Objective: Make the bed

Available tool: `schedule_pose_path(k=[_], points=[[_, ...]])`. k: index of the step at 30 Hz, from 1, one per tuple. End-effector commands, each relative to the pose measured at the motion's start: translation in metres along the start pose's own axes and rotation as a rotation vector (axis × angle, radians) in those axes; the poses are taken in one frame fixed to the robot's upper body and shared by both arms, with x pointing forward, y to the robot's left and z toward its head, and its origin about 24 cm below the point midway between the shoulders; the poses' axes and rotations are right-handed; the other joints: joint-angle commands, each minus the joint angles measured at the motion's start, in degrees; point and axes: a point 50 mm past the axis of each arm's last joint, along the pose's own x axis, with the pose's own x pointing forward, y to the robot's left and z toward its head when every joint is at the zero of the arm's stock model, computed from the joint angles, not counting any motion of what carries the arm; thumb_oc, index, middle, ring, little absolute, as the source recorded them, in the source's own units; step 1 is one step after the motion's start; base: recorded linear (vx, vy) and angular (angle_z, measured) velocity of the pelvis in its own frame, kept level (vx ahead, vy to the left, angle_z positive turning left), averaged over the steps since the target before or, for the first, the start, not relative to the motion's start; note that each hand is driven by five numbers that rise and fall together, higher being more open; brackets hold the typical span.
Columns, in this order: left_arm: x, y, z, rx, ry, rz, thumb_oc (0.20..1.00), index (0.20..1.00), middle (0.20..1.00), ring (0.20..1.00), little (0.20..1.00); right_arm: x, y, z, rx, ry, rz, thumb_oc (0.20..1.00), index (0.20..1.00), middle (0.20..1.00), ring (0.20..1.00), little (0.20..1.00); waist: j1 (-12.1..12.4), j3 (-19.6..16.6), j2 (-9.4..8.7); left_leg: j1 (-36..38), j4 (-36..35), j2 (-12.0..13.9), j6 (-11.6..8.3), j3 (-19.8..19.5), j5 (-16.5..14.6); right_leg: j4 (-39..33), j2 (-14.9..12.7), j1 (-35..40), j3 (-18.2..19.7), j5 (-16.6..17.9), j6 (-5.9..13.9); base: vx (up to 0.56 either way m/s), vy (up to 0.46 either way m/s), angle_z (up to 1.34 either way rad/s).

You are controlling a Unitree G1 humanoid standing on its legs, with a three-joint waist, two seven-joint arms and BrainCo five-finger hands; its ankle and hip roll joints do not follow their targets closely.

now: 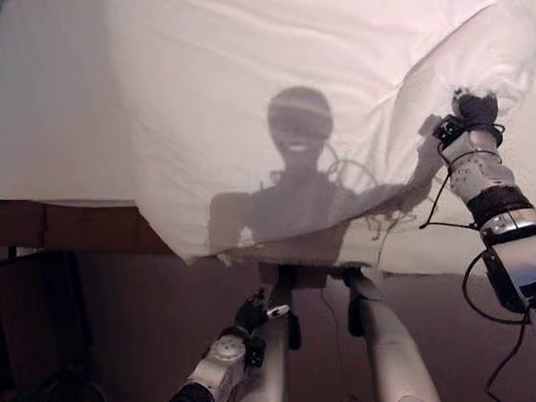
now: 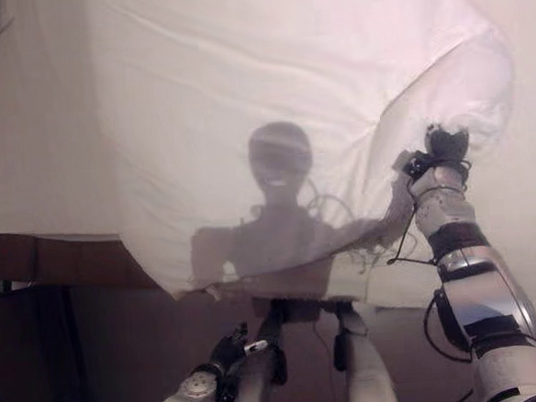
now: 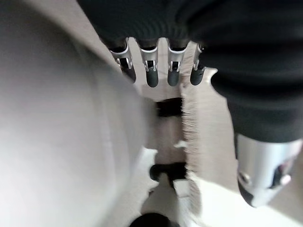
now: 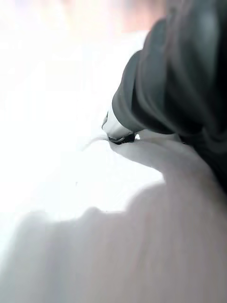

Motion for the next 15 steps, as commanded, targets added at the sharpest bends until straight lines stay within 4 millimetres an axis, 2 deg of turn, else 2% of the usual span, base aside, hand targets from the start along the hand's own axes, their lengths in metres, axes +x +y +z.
schedule_pose_path(k=[1, 3, 4, 5, 8, 12, 15], points=[[0.0, -0.013, 0.004, -0.022, -0.023, -0.091, 1.0, 1.0, 1.0, 1.0, 1.0, -0.001, 0.019, 0.051, -0.108, -0.253, 0.101, 0.2, 0.2, 0.2, 0.2, 0.2, -0.6, -2.66, -5.71, 4.93, 0.05, -4.67, -0.01, 3.31, -6.04, -3.35, -1.69, 4.93, 2.87, 0.56, 7.05, 0.03, 0.113, 0.04], [0.002, -0.023, 0.016, -0.054, -0.049, -0.148, 1.0, 1.0, 1.0, 1.0, 1.0, -0.002, 0.021, 0.051, -0.116, -0.253, 0.116, 0.2, 0.2, 0.2, 0.2, 0.2, -1.14, -4.01, -6.3, 7.44, 0.05, -4.73, 0.5, 4.22, -7.12, -3.3, -1.79, 6.9, 3.63, 0.02, 7.32, 0.05, 0.136, -0.08], [0.003, -0.034, 0.02, -0.093, -0.038, -0.201, 1.0, 1.0, 1.0, 1.0, 1.0, -0.004, 0.024, 0.045, -0.092, -0.226, 0.14, 0.2, 0.2, 0.2, 0.2, 0.2, -1.61, -4.93, -6.81, 9.41, 0.05, -4.85, 1.02, 4.95, -7.83, -3.35, -1.8, 8.34, 4.38, -0.12, 7.48, 0.01, 0.107, -0.16], [0.003, -0.034, 0.02, -0.092, -0.038, -0.201, 1.0, 1.0, 1.0, 1.0, 1.0, -0.004, 0.024, 0.045, -0.091, -0.227, 0.14, 0.2, 0.2, 0.2, 0.2, 0.2, -1.54, -4.91, -6.86, 9.3, 0.05, -4.87, 1.04, 5.02, -7.63, -3.47, -1.81, 8.27, 4.44, 0.14, 7.46, 0.01, 0.102, -0.24], [0.002, -0.055, 0.035, -0.157, -0.052, -0.312, 1.0, 1.0, 1.0, 1.0, 1.0, -0.006, 0.026, 0.032, -0.065, -0.162, 0.161, 0.2, 0.2, 0.2, 0.2, 0.2, -2.49, -6.61, -7.43, 12.52, 0.05, -4.78, 1.56, 6.09, -8.83, -3.84, -1.97, 10.94, 5.6, -0.28, 7.85, 0.01, 0.079, -0.36], [-0.001, -0.087, 0.04, -0.27, 0.009, -0.449, 1.0, 1.0, 1.0, 1.0, 1.0, -0.012, 0.031, 0.01, -0.052, -0.077, 0.199, 0.2, 0.2, 0.2, 0.2, 0.2, -3.58, -9.12, -8.17, 15.43, 0.05, -4.64, 2.04, 7.57, -9.62, -4.6, -1.88, 13.13, 7.11, -0.06, 8.17, 0.0, 0.065, -0.24], [-0.006, -0.115, 0.033, -0.406, 0.113, -0.52, 1.0, 1.0, 1.0, 1.0, 1.0, -0.02, 0.035, -0.008, -0.034, -0.011, 0.214, 0.2, 0.2, 0.2, 0.2, 0.2, -4.45, -11.04, -8.62, 17.16, 0.05, -4.66, 2.22, 8.19, -10.27, -5.1, -1.78, 14.58, 7.95, -0.04, 8.31, 0.0, 0.039, -0.13]])
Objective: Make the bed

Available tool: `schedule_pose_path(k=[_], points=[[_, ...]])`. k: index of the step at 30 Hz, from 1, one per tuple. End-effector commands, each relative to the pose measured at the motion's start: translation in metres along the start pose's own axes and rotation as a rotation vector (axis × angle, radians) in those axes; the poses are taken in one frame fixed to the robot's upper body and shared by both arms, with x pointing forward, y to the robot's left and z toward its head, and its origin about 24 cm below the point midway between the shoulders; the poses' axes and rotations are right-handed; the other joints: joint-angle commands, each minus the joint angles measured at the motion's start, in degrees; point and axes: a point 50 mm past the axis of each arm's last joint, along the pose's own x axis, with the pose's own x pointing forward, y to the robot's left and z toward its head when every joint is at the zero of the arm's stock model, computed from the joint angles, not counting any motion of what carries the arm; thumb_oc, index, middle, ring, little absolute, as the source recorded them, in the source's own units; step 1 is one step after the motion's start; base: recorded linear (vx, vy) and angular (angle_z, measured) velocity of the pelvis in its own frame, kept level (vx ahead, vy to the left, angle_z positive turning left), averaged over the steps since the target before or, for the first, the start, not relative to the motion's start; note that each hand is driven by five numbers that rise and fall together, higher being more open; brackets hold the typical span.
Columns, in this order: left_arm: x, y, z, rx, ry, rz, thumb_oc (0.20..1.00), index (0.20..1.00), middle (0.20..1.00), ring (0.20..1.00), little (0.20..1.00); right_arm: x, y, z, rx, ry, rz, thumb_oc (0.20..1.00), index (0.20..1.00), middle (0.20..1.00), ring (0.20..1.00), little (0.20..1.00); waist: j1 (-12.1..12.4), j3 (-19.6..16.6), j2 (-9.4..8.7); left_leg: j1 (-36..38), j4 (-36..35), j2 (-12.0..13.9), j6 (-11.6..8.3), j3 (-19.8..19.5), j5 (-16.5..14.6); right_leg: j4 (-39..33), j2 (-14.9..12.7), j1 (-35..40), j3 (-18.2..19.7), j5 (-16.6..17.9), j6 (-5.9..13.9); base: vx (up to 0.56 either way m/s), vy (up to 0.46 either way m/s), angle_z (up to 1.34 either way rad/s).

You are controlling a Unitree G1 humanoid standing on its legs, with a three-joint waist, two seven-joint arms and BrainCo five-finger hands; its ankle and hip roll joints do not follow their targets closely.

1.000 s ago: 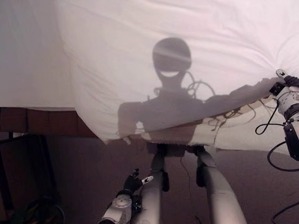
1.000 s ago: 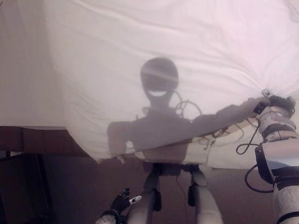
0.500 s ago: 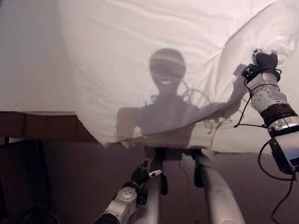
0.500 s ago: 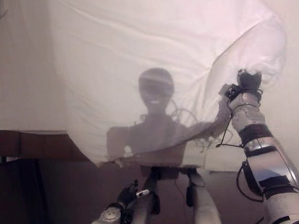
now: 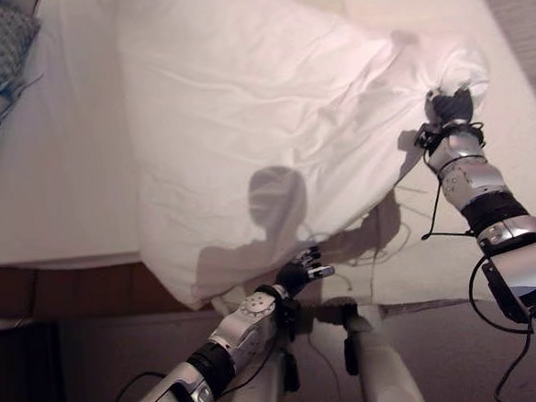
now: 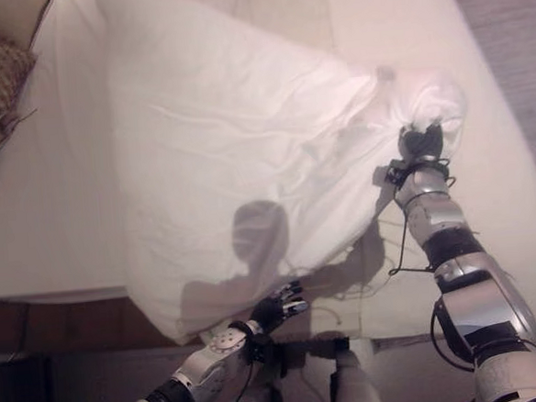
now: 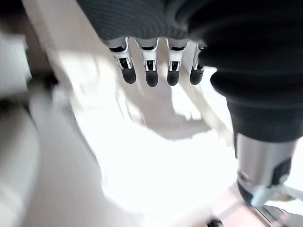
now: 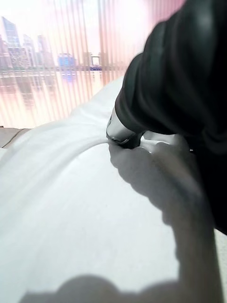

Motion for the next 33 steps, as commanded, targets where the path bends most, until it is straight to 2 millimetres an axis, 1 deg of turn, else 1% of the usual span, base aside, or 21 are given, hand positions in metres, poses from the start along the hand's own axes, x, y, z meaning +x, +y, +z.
schedule_pose_path(k=[1, 3, 5, 8, 13, 16, 18, 19, 21, 22, 24, 25, 26, 27, 28, 29, 30, 31, 32, 33], points=[[0.003, -0.046, -0.044, -0.263, 0.171, -0.117, 1.0, 1.0, 1.0, 1.0, 1.0, -0.002, 0.011, 0.029, 0.057, -0.123, 0.066, 0.2, 0.2, 0.2, 0.2, 0.2, -0.17, -8.85, -1.78, 3.18, 0.1, -2.38, -0.97, 2.09, -6.7, 2.11, -0.83, 0.03, 1.3, -3.05, 5.18, 0.0, 0.018, -0.15], [0.004, -0.058, -0.051, -0.34, 0.211, -0.13, 1.0, 1.0, 1.0, 1.0, 1.0, -0.005, 0.014, 0.021, 0.049, -0.099, 0.073, 0.2, 0.2, 0.2, 0.2, 0.2, -0.53, -9.72, -2.04, 3.85, 0.1, -2.31, -0.9, 2.4, -6.96, 1.78, -0.76, 0.67, 1.53, -2.91, 5.28, -0.01, 0.01, -0.26], [0.005, -0.068, -0.054, -0.38, 0.229, -0.146, 1.0, 1.0, 1.0, 1.0, 1.0, -0.008, 0.017, 0.014, 0.047, -0.084, 0.082, 0.2, 0.2, 0.2, 0.2, 0.2, -0.79, -10.62, -2.3, 4.4, 0.13, -2.23, -0.82, 2.64, -7.19, 1.56, -0.83, 1.17, 1.76, -2.8, 5.39, 0.0, 0.002, -0.07], [0.006, -0.074, -0.056, -0.423, 0.242, -0.137, 1.0, 1.0, 1.0, 1.0, 1.0, -0.015, 0.024, 0.003, 0.049, -0.063, 0.099, 0.2, 0.2, 0.2, 0.2, 0.2, -0.99, -11.86, -2.82, 5.44, 0.17, -2.12, -0.69, 3.23, -7.61, 1.46, -0.75, 1.97, 2.18, -2.87, 5.49, 0.0, 0.0, 0.0], [0.013, -0.083, -0.048, -0.51, 0.213, -0.111, 1.0, 1.0, 1.0, 1.0, 1.0, -0.027, 0.032, -0.011, 0.097, -0.044, 0.12, 0.2, 0.2, 0.2, 0.2, 0.2, -1.15, -13.2, -3.67, 6.49, 0.16, -2.03, -0.55, 3.59, -7.99, 1.57, -0.67, 2.67, 2.49, -3.03, 5.55, 0.01, -0.02, -0.08], [0.02, -0.079, -0.031, -0.594, 0.136, -0.066, 1.0, 1.0, 1.0, 1.0, 1.0, -0.037, 0.034, -0.021, 0.154, -0.034, 0.128, 0.2, 0.2, 0.2, 0.2, 0.2, -1.21, -13.84, -4.31, 6.92, 0.1, -1.85, -0.46, 3.82, -8.19, 1.63, -0.62, 2.8, 2.62, -3.07, 5.56, 0.01, -0.022, -0.1], [0.027, -0.07, -0.018, -0.658, 0.081, -0.002, 1.0, 1.0, 1.0, 1.0, 1.0, -0.046, 0.033, -0.031, 0.199, -0.016, 0.126, 0.2, 0.2, 0.2, 0.2, 0.2, -1.51, -14.31, -4.83, 6.99, 0.1, -1.75, -0.51, 3.81, -8.31, 1.57, -0.59, 2.94, 2.55, -3.14, 5.56, 0.02, -0.031, -0.05], [0.029, -0.063, -0.015, -0.686, 0.057, 0.044, 1.0, 1.0, 1.0, 1.0, 1.0, -0.049, 0.032, -0.036, 0.215, -0.006, 0.122, 0.2, 0.2, 0.2, 0.2, 0.2, -1.5, -14.43, -5.09, 7.02, 0.1, -1.69, -0.53, 3.81, -8.36, 1.57, -0.56, 2.96, 2.51, -3.12, 5.56, 0.01, -0.033, -0.02], [0.034, -0.046, 0.002, -0.771, -0.032, 0.15, 1.0, 1.0, 1.0, 1.0, 1.0, -0.058, 0.031, -0.043, 0.255, 0.001, 0.109, 0.2, 0.2, 0.2, 0.2, 0.2, -1.63, -14.74, -5.61, 7.1, 0.1, -1.6, -0.59, 3.68, -8.52, 1.56, -0.53, 3.06, 2.31, -3.14, 5.54, 0.01, -0.038, -0.01], [0.034, -0.039, 0.009, -0.814, -0.075, 0.191, 1.0, 1.0, 1.0, 1.0, 1.0, -0.06, 0.027, -0.047, 0.277, 0.01, 0.09, 0.2, 0.2, 0.2, 0.2, 0.2, -1.53, -14.92, -5.91, 7.15, 0.1, -1.51, -0.64, 3.66, -8.58, 1.57, -0.5, 3.07, 2.19, -3.19, 5.53, 0.02, -0.039, 0.0], [0.035, -0.026, 0.018, -0.863, -0.123, 0.259, 1.0, 1.0, 1.0, 1.0, 1.0, -0.067, 0.026, -0.05, 0.306, 0.005, 0.08, 0.2, 0.2, 0.2, 0.2, 0.2, -1.6, -15.2, -6.31, 7.38, 0.1, -1.35, -0.67, 3.79, -8.75, 1.54, -0.42, 3.19, 2.23, -3.23, 5.55, 0.02, -0.037, 0.0], [0.034, -0.015, 0.025, -0.911, -0.166, 0.302, 1.0, 1.0, 1.0, 1.0, 1.0, -0.071, 0.025, -0.053, 0.315, 0.005, 0.073, 0.2, 0.2, 0.2, 0.2, 0.2, -1.6, -15.4, -6.54, 7.6, 0.1, -1.27, -0.67, 3.94, -8.9, 1.53, -0.3, 3.3, 2.35, -3.23, 5.56, 0.03, -0.04, 0.01], [0.033, -0.009, 0.025, -0.932, -0.179, 0.335, 1.0, 1.0, 1.0, 1.0, 1.0, -0.073, 0.023, -0.055, 0.322, 0.007, 0.063, 0.2, 0.2, 0.2, 0.2, 0.2, -1.58, -15.56, -6.67, 7.75, 0.1, -1.21, -0.67, 4.03, -9.0, 1.51, -0.23, 3.41, 2.33, -3.24, 5.57, 0.04, -0.039, 0.0], [0.03, 0.002, 0.033, -0.982, -0.235, 0.374, 1.0, 1.0, 1.0, 1.0, 1.0, -0.077, 0.021, -0.06, 0.332, 0.014, 0.049, 0.2, 0.2, 0.2, 0.2, 0.2, -1.54, -15.82, -6.86, 8.03, 0.1, -1.11, -0.71, 4.24, -9.23, 1.34, -0.12, 3.63, 2.38, -3.27, 5.58, 0.04, -0.033, -0.01], [0.028, 0.008, 0.033, -0.998, -0.245, 0.412, 1.0, 1.0, 1.0, 1.0, 1.0, -0.079, 0.02, -0.061, 0.34, 0.014, 0.043, 0.2, 0.2, 0.2, 0.2, 0.2, -1.5, -16.01, -6.97, 8.21, 0.1, -1.05, -0.7, 4.31, -9.31, 1.26, -0.07, 3.81, 2.42, -3.29, 5.57, 0.05, -0.032, -0.03], [0.026, 0.016, 0.037, -1.035, -0.284, 0.443, 1.0, 1.0, 1.0, 1.0, 1.0, -0.082, 0.017, -0.064, 0.356, 0.018, 0.022, 0.2, 0.2, 0.2, 0.2, 0.2, -1.44, -16.22, -7.05, 8.46, 0.1, -1.01, -0.73, 4.47, -9.46, 1.13, 0.06, 4.1, 2.44, -3.36, 5.57, 0.05, -0.033, -0.02], [0.021, 0.028, 0.042, -1.069, -0.33, 0.503, 1.0, 1.0, 1.0, 1.0, 1.0, -0.086, 0.012, -0.069, 0.393, 0.028, -0.011, 0.2, 0.2, 0.2, 0.2, 0.2, -1.35, -16.67, -7.13, 8.92, 0.1, -0.94, -0.78, 4.56, -9.69, 0.89, 0.22, 4.52, 2.41, -3.47, 5.53, 0.04, -0.024, -0.02], [0.021, 0.028, 0.042, -1.07, -0.33, 0.504, 1.0, 1.0, 1.0, 1.0, 1.0, -0.086, 0.012, -0.069, 0.393, 0.028, -0.01, 0.2, 0.2, 0.2, 0.2, 0.2, -1.38, -16.66, -7.13, 8.97, 0.1, -0.93, -0.79, 4.56, -9.71, 0.84, 0.23, 4.58, 2.42, -3.46, 5.53, 0.04, -0.024, -0.02], [0.019, 0.033, 0.043, -1.08, -0.347, 0.526, 1.0, 1.0, 1.0, 1.0, 1.0, -0.089, 0.011, -0.07, 0.414, 0.025, -0.018, 0.2, 0.2, 0.2, 0.2, 0.2, -1.29, -16.88, -7.18, 9.13, 0.1, -0.88, -0.79, 4.54, -9.81, 0.73, 0.31, 4.82, 2.33, -3.53, 5.51, 0.05, -0.026, -0.03], [0.016, 0.04, 0.042, -1.112, -0.367, 0.562, 1.0, 1.0, 1.0, 1.0, 1.0, -0.091, 0.006, -0.073, 0.432, 0.029, -0.045, 0.2, 0.2, 0.2, 0.2, 0.2, -1.16, -17.37, -7.2, 9.5, 0.1, -0.8, -0.86, 4.43, -10.0, 0.59, 0.4, 5.36, 2.09, -3.79, 5.44, 0.05, -0.026, -0.03]])
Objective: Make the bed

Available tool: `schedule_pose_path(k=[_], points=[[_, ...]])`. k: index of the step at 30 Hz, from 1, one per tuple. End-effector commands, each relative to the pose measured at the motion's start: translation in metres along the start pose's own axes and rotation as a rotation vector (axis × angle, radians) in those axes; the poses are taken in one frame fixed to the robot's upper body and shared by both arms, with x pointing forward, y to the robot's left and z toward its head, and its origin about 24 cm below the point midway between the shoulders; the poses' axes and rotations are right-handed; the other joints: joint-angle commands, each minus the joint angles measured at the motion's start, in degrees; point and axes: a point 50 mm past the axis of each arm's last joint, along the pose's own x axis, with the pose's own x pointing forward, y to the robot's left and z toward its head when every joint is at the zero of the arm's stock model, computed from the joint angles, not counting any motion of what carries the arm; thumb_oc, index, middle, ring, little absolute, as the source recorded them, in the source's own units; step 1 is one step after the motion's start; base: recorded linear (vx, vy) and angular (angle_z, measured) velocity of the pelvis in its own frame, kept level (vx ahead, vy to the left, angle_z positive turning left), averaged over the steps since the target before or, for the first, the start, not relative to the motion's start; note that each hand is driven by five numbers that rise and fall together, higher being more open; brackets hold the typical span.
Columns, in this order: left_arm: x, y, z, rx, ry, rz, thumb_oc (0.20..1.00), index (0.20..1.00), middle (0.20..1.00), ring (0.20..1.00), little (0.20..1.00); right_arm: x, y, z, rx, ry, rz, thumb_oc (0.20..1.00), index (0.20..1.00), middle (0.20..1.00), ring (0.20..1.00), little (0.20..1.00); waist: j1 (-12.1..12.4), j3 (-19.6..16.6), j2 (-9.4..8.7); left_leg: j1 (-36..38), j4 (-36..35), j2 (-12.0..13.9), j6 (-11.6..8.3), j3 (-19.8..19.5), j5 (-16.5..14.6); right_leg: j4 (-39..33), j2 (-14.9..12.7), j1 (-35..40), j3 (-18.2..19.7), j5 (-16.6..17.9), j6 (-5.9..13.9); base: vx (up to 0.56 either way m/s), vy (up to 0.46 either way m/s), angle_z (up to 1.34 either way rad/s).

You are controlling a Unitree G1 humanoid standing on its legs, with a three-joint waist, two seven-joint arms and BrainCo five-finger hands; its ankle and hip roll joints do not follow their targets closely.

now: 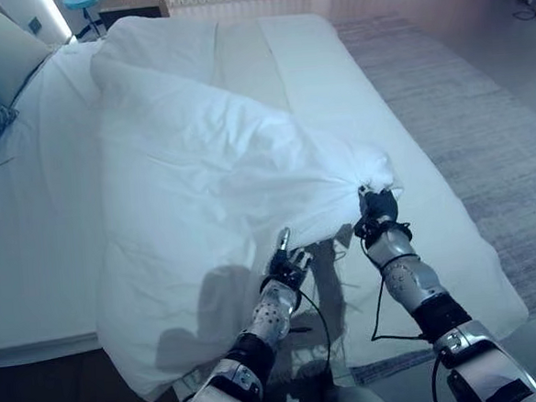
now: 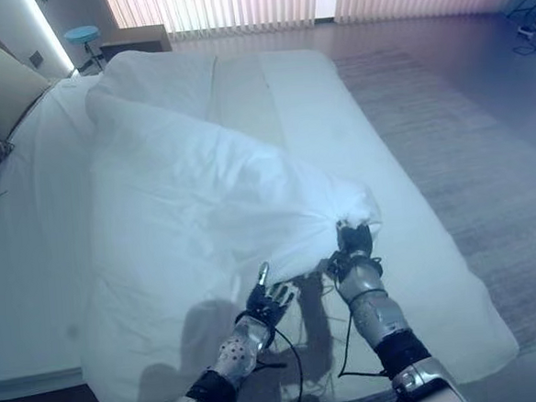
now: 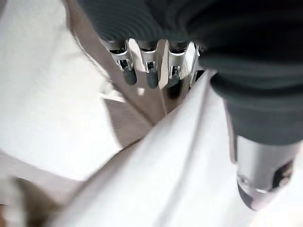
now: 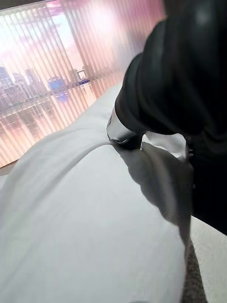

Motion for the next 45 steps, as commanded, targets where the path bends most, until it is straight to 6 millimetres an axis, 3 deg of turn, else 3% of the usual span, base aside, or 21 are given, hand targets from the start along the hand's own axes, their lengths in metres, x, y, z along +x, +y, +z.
schedule_pose_path(k=[1, 2, 14, 17, 27, 32, 36, 37, 38, 39, 40, 45], points=[[0.006, -0.005, 0.023, -0.059, -0.133, 0.044, 1.0, 1.0, 1.0, 1.0, 1.0, 0.004, -0.014, 0.06, 0.168, -0.299, -0.056, 0.2, 0.2, 0.2, 0.2, 0.2, 0.92, -5.62, -1.05, 2.4, 0.13, -1.84, -0.05, 1.22, -7.07, 4.24, -0.87, -1.91, -1.13, -4.12, 5.54, 0.08, -0.033, -0.03], [0.006, 0.002, 0.032, -0.1, -0.169, 0.08, 1.0, 1.0, 1.0, 1.0, 1.0, 0.002, -0.02, 0.06, 0.182, -0.305, -0.082, 0.2, 0.2, 0.2, 0.2, 0.2, 1.2, -6.14, -1.06, 2.87, 0.13, -1.77, -0.11, 0.96, -7.32, 4.13, -0.82, -1.31, -1.46, -4.36, 5.41, 0.06, -0.025, -0.01], [0.002, 0.045, 0.051, -0.279, -0.264, 0.264, 1.0, 1.0, 1.0, 1.0, 1.0, -0.001, -0.048, 0.06, 0.179, -0.333, -0.215, 0.2, 0.2, 0.2, 0.2, 0.2, 3.28, -7.96, -1.73, 4.3, 0.13, -1.5, -0.73, -1.4, -8.02, 4.07, -0.95, 1.78, -5.24, -5.94, 4.81, 0.04, -0.024, 0.09], [0.001, 0.048, 0.054, -0.293, -0.274, 0.274, 1.0, 1.0, 1.0, 1.0, 1.0, -0.002, -0.05, 0.059, 0.177, -0.333, -0.228, 0.2, 0.2, 0.2, 0.2, 0.2, 3.38, -8.09, -1.82, 4.36, 0.13, -1.52, -0.8, -1.75, -8.01, 4.24, -1.03, 1.95, -5.7, -6.12, 4.77, 0.01, -0.017, 0.17], [-0.003, 0.061, 0.091, -0.334, -0.408, 0.318, 1.0, 1.0, 1.0, 1.0, 1.0, -0.015, -0.075, 0.045, 0.235, -0.333, -0.326, 0.2, 0.2, 0.2, 0.2, 0.2, 4.21, -8.87, -2.35, 4.21, 0.13, -1.54, -1.5, -4.58, -7.64, 5.38, -1.4, 3.06, -9.17, -7.54, 4.21, 0.02, -0.022, 0.2], [-0.006, 0.064, 0.105, -0.328, -0.459, 0.319, 1.0, 1.0, 1.0, 1.0, 1.0, -0.023, -0.087, 0.034, 0.255, -0.311, -0.367, 0.2, 0.2, 0.2, 0.2, 0.2, 3.9, -9.06, -2.34, 4.3, 0.13, -1.5, -1.68, -5.74, -7.61, 6.68, -1.54, 3.2, -10.17, -8.53, 3.88, 0.02, -0.014, 0.15], [-0.009, 0.068, 0.121, -0.292, -0.507, 0.316, 1.0, 1.0, 1.0, 1.0, 1.0, -0.035, -0.107, 0.014, 0.273, -0.252, -0.422, 0.2, 0.2, 0.2, 0.2, 0.2, 3.26, -9.36, -1.93, 4.63, 0.13, -1.49, -1.87, -6.68, -7.57, 7.46, -1.3, 3.4, -10.58, -9.5, 3.44, 0.02, -0.016, 0.15], [-0.009, 0.068, 0.121, -0.292, -0.507, 0.316, 0.896, 0.896, 0.896, 0.896, 0.896, -0.035, -0.107, 0.014, 0.273, -0.251, -0.421, 0.2, 0.2, 0.2, 0.2, 0.2, 3.23, -9.39, -1.95, 4.65, 0.13, -1.48, -1.88, -6.7, -7.58, 7.44, -1.29, 3.42, -10.59, -9.5, 3.44, 0.03, -0.017, 0.12], [-0.01, 0.07, 0.123, -0.295, -0.518, 0.32, 0.639, 0.639, 0.639, 0.639, 0.639, -0.038, -0.111, 0.01, 0.276, -0.239, -0.435, 0.2, 0.2, 0.2, 0.2, 0.2, 3.11, -9.51, -1.88, 4.73, 0.13, -1.43, -1.91, -6.67, -7.6, 7.36, -1.23, 3.53, -10.67, -9.5, 3.44, 0.02, -0.012, 0.04], [-0.011, 0.07, 0.125, -0.293, -0.528, 0.316, 0.241, 0.241, 0.241, 0.241, 0.241, -0.039, -0.114, 0.007, 0.276, -0.231, -0.446, 0.2, 0.2, 0.2, 0.2, 0.2, 3.0, -9.64, -1.82, 4.84, 0.13, -1.39, -1.94, -6.6, -7.61, 7.18, -1.14, 3.69, -10.76, -9.5, 3.43, 0.0, 0.0, 0.0], [-0.011, 0.069, 0.127, -0.287, -0.534, 0.312, 0.2, 0.2, 0.2, 0.2, 0.2, -0.041, -0.117, 0.004, 0.276, -0.218, -0.456, 0.2, 0.2, 0.2, 0.2, 0.2, 2.9, -9.68, -1.72, 4.87, 0.13, -1.36, -1.97, -6.59, -7.59, 7.11, -1.09, 3.72, -10.81, -9.5, 3.43, 0.0, 0.0, 0.0], [-0.014, 0.08, 0.132, -0.191, -0.543, 0.322, 0.2, 0.2, 0.2, 0.2, 0.2, -0.048, -0.134, -0.012, 0.24, -0.154, -0.507, 0.2, 0.2, 0.2, 0.2, 0.2, 2.53, -9.91, -1.28, 5.17, 0.13, -1.06, -2.19, -6.41, -7.55, 7.44, -0.83, 4.07, -10.87, -9.89, 3.18, 0.0, 0.0, 0.0]])
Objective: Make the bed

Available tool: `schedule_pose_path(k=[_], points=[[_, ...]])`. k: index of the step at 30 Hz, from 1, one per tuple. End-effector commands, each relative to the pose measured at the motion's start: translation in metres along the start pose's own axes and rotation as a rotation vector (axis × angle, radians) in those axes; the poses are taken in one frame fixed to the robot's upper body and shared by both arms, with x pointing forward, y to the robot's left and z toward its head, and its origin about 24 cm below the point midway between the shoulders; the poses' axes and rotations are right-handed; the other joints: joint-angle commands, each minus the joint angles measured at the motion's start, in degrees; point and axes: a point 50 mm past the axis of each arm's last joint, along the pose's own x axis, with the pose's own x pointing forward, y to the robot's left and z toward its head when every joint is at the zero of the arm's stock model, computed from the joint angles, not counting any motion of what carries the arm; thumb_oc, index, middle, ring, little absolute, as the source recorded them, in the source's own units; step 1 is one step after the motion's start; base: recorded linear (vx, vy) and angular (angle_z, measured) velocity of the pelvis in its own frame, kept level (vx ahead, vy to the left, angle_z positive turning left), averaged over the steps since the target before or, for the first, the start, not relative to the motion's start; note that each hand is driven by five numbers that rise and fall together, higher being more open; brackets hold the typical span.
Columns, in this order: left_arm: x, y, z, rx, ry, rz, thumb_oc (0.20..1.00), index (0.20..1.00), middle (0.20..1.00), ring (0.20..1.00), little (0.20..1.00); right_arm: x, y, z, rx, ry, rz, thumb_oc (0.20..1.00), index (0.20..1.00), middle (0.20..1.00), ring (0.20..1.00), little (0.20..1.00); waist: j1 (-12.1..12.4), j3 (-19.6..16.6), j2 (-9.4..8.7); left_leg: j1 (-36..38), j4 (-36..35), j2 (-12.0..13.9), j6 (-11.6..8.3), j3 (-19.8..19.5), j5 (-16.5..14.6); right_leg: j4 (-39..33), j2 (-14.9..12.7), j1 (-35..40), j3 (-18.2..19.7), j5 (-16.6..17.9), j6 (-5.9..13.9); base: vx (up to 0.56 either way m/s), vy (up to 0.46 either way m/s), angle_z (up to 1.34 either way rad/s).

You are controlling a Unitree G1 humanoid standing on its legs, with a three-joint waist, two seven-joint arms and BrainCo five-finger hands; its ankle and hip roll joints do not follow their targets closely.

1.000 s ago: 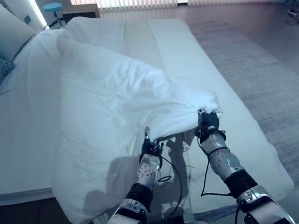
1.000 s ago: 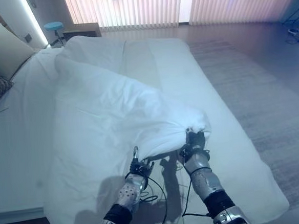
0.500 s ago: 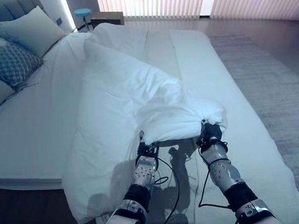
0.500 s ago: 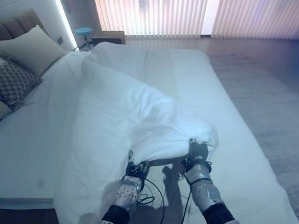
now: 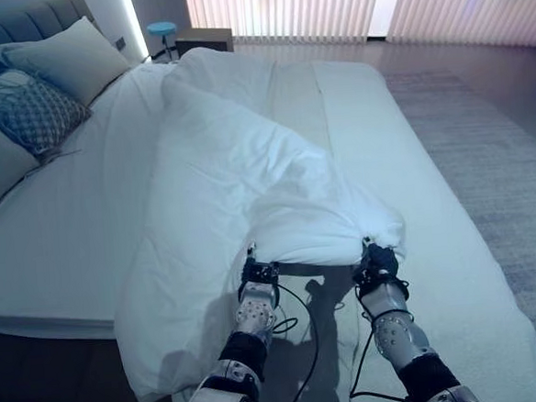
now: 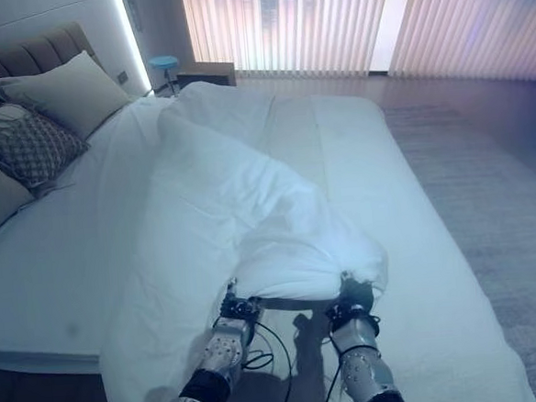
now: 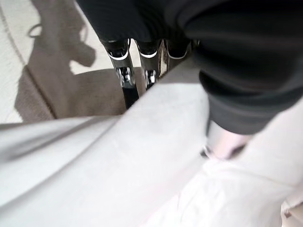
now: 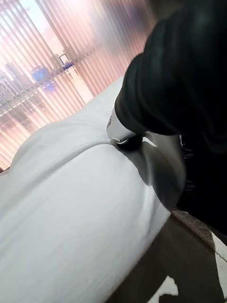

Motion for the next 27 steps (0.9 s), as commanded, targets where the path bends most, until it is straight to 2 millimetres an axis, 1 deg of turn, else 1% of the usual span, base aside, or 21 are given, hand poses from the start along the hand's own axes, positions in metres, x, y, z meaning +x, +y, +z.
schedule_pose_path(k=[1, 2, 3, 7, 10, 11, 13, 14, 15, 16, 17, 18, 19, 20, 21, 22, 23, 24, 25, 26, 27], points=[[0.005, 0.033, 0.109, -0.01, -0.417, 0.078, 0.2, 0.2, 0.2, 0.2, 0.2, 0.007, -0.083, 0.067, 0.067, -0.304, -0.271, 0.2, 0.2, 0.2, 0.2, 0.2, 0.29, -5.95, -0.7, 3.01, 0.11, -1.94, -1.21, 3.16, -6.96, 7.62, -1.11, -2.43, -1.07, -6.2, 4.31, 0.01, -0.039, 0.0], [0.005, 0.038, 0.11, 0.035, -0.417, 0.072, 0.2, 0.2, 0.2, 0.2, 0.2, 0.007, -0.089, 0.059, 0.058, -0.267, -0.28, 0.2, 0.2, 0.2, 0.2, 0.2, 0.4, -6.02, -0.39, 3.37, 0.11, -1.85, -1.2, 2.98, -7.04, 8.17, -1.03, -2.34, -1.11, -6.59, 4.1, 0.0, -0.034, 0.0], [0.004, 0.038, 0.11, 0.035, -0.417, 0.073, 0.2, 0.2, 0.2, 0.2, 0.2, 0.007, -0.089, 0.059, 0.058, -0.266, -0.28, 0.2, 0.2, 0.2, 0.2, 0.2, 0.4, -6.05, -0.41, 3.4, 0.11, -1.84, -1.21, 2.97, -7.05, 8.23, -1.03, -2.32, -1.11, -6.63, 4.09, 0.01, -0.042, 0.01], [-0.002, 0.046, 0.118, 0.089, -0.448, 0.037, 0.2, 0.2, 0.2, 0.2, 0.2, 0.007, -0.094, 0.041, 0.038, -0.175, -0.262, 0.2, 0.2, 0.2, 0.2, 0.2, 1.01, -5.89, 0.73, 4.72, 0.11, -1.68, -0.83, 3.66, -6.75, 8.41, -0.21, -1.86, 0.15, -7.03, 3.68, 0.0, -0.002, -0.03], [-0.005, 0.044, 0.12, 0.12, -0.461, -0.004, 0.2, 0.2, 0.2, 0.2, 0.2, 0.006, -0.099, 0.033, 0.027, -0.13, -0.263, 0.2, 0.2, 0.2, 0.2, 0.2, 1.69, -5.43, 1.17, 4.93, 0.24, -2.05, -0.52, 3.05, -6.14, 8.12, -0.2, -1.41, 0.2, -7.01, 3.56, -0.05, 0.027, -0.07], [-0.01, 0.034, 0.122, 0.133, -0.479, -0.071, 0.2, 0.2, 0.2, 0.2, 0.2, 0.007, -0.104, 0.027, 0.019, -0.102, -0.277, 0.2, 0.2, 0.2, 0.2, 0.2, 2.42, -4.49, 1.47, 3.03, 2.72, -2.67, -0.36, 2.0, -6.2, 8.43, -1.03, -1.41, -0.3, -6.81, 3.56, -0.12, 0.078, 0.05], [-0.011, 0.032, 0.119, 0.131, -0.471, -0.091, 0.2, 0.2, 0.2, 0.2, 0.2, 0.007, -0.104, 0.027, 0.018, -0.094, -0.274, 0.2, 0.2, 0.2, 0.2, 0.2, 2.25, -4.32, 1.65, 1.81, 3.86, -2.75, -0.32, 1.13, -6.44, 8.76, -1.51, -1.68, -1.06, -6.83, 3.57, -0.13, 0.112, 0.24], [-0.015, 0.023, 0.117, 0.148, -0.478, -0.146, 0.2, 0.2, 0.2, 0.2, 0.2, 0.007, -0.108, 0.026, 0.017, -0.086, -0.292, 0.2, 0.2, 0.2, 0.2, 0.2, 2.21, -3.56, 1.79, -0.36, 4.88, -1.16, -1.16, 0.34, -5.89, 9.5, -3.36, -2.21, -2.4, -6.46, 3.87, -0.1, 0.118, 0.43], [-0.015, 0.023, 0.117, 0.148, -0.478, -0.146, 0.2, 0.2, 0.2, 0.2, 0.2, 0.007, -0.108, 0.026, 0.017, -0.086, -0.292, 0.2, 0.2, 0.2, 0.2, 0.2, 2.11, -3.61, 1.79, -0.46, 4.94, -1.18, -1.16, 0.24, -5.9, 9.52, -3.38, -2.25, -2.49, -6.48, 3.87, -0.17, 0.342, 0.73], [-0.02, 0.019, 0.12, 0.153, -0.507, -0.191, 0.2, 0.2, 0.2, 0.2, 0.2, 0.009, -0.109, 0.023, 0.006, -0.063, -0.292, 0.2, 0.2, 0.2, 0.2, 0.2, 2.09, -3.22, 1.77, -1.05, 5.46, 2.16, -1.93, -0.92, -5.54, 10.3, -6.06, -2.99, -2.88, -6.23, 4.55, -0.07, 0.325, 0.64], [-0.022, 0.02, 0.121, 0.157, -0.515, -0.198, 0.2, 0.2, 0.2, 0.2, 0.2, 0.01, -0.109, 0.022, 0.001, -0.053, -0.283, 0.2, 0.2, 0.2, 0.2, 0.2, 2.1, -3.44, 1.78, -0.78, 5.3, 3.89, -2.08, -1.37, -5.3, 10.79, -6.97, -3.41, -2.47, -6.29, 4.85, -0.05, 0.494, 0.49], [-0.026, 0.02, 0.126, 0.159, -0.539, -0.217, 0.2, 0.2, 0.2, 0.2, 0.2, 0.011, -0.107, 0.02, -0.008, -0.038, -0.272, 0.2, 0.2, 0.2, 0.2, 0.2, 2.47, -3.66, 1.62, -0.68, 5.49, 6.85, -2.45, -2.6, -4.73, 11.2, -8.36, -4.07, -1.26, -6.3, 5.36, 0.01, 0.271, 0.11], [-0.026, 0.02, 0.126, 0.159, -0.539, -0.217, 0.2, 0.2, 0.2, 0.2, 0.2, 0.011, -0.107, 0.02, -0.008, -0.038, -0.272, 0.2, 0.2, 0.2, 0.2, 0.2, 2.47, -3.71, 1.61, -0.74, 5.48, 6.84, -2.45, -2.6, -4.71, 11.19, -8.37, -4.13, -1.25, -6.28, 5.36, 0.05, 0.492, 0.0], [-0.028, 0.025, 0.127, 0.152, -0.547, -0.212, 0.2, 0.2, 0.2, 0.2, 0.2, 0.01, -0.109, 0.014, -0.025, -0.005, -0.27, 0.2, 0.2, 0.2, 0.2, 0.2, 2.4, -4.44, 1.89, -1.0, 5.53, 11.08, -3.14, -2.49, -2.78, 11.95, -10.99, -4.59, -0.79, -6.18, 6.61, 0.05, 0.456, 0.11], [-0.029, 0.026, 0.126, 0.162, -0.543, -0.22, 0.2, 0.2, 0.2, 0.2, 0.2, 0.01, -0.111, 0.013, -0.029, 0.005, -0.272, 0.2, 0.2, 0.2, 0.2, 0.2, 2.45, -4.63, 2.11, -1.02, 5.64, 12.12, -3.59, -2.26, -2.16, 12.1, -11.75, -4.66, -0.55, -5.91, 7.0, 0.07, 0.651, 0.13], [-0.03, 0.027, 0.127, 0.161, -0.549, -0.222, 0.2, 0.2, 0.2, 0.2, 0.2, 0.01, -0.11, 0.011, -0.031, 0.016, -0.263, 0.2, 0.2, 0.2, 0.2, 0.2, 2.9, -4.87, 2.44, -0.89, 6.63, 12.66, -4.35, -3.29, -1.9, 11.78, -12.79, -4.82, 0.12, -4.99, 7.62, 0.05, 0.531, 0.13], [-0.032, 0.025, 0.126, 0.174, -0.55, -0.241, 0.2, 0.2, 0.2, 0.2, 0.2, 0.01, -0.107, 0.011, -0.036, 0.019, -0.247, 0.2, 0.2, 0.2, 0.2, 0.2, 3.44, -5.04, 2.67, -1.48, 9.12, 11.32, -5.18, -5.57, -3.25, 11.18, -14.28, -5.07, 0.74, -3.03, 8.45, 0.05, 0.593, 0.01], [-0.033, 0.024, 0.128, 0.181, -0.554, -0.258, 0.2, 0.2, 0.2, 0.2, 0.2, 0.012, -0.101, 0.011, -0.043, 0.02, -0.222, 0.2, 0.2, 0.2, 0.2, 0.2, 3.48, -5.24, 2.71, -1.63, 9.53, 10.14, -5.43, -5.78, -5.75, 10.69, -15.75, -5.18, 1.14, -0.32, 9.29, 0.02, 0.624, -0.07], [-0.033, 0.024, 0.127, 0.185, -0.549, -0.263, 0.2, 0.2, 0.2, 0.2, 0.2, 0.012, -0.099, 0.01, -0.032, 0.025, -0.21, 0.2, 0.2, 0.2, 0.2, 0.2, 3.3, -5.31, 2.08, -2.27, 11.13, 8.32, -5.21, -3.78, -8.3, 9.18, -18.22, -4.74, 1.49, 3.5, 10.54, 0.0, 0.648, -0.02], [-0.035, 0.022, 0.126, 0.207, -0.548, -0.284, 0.2, 0.2, 0.2, 0.2, 0.2, 0.01, -0.096, 0.008, -0.03, 0.032, -0.195, 0.2, 0.2, 0.2, 0.2, 0.2, 3.39, -5.17, 1.32, -2.38, 12.07, 6.31, -4.86, -2.16, -10.29, 6.89, -20.81, -4.96, 1.47, 8.94, 11.3, -0.08, 0.666, 0.21], [-0.038, 0.017, 0.129, 0.234, -0.57, -0.313, 0.2, 0.2, 0.2, 0.2, 0.2, 0.012, -0.086, 0.007, -0.053, 0.031, -0.166, 0.2, 0.2, 0.2, 0.2, 0.2, 4.05, -4.55, 0.76, -2.57, 12.48, 4.67, -4.01, -0.28, -11.65, 5.24, -22.51, -6.73, 0.47, 13.55, 11.52, -0.16, 0.6, 0.28]])
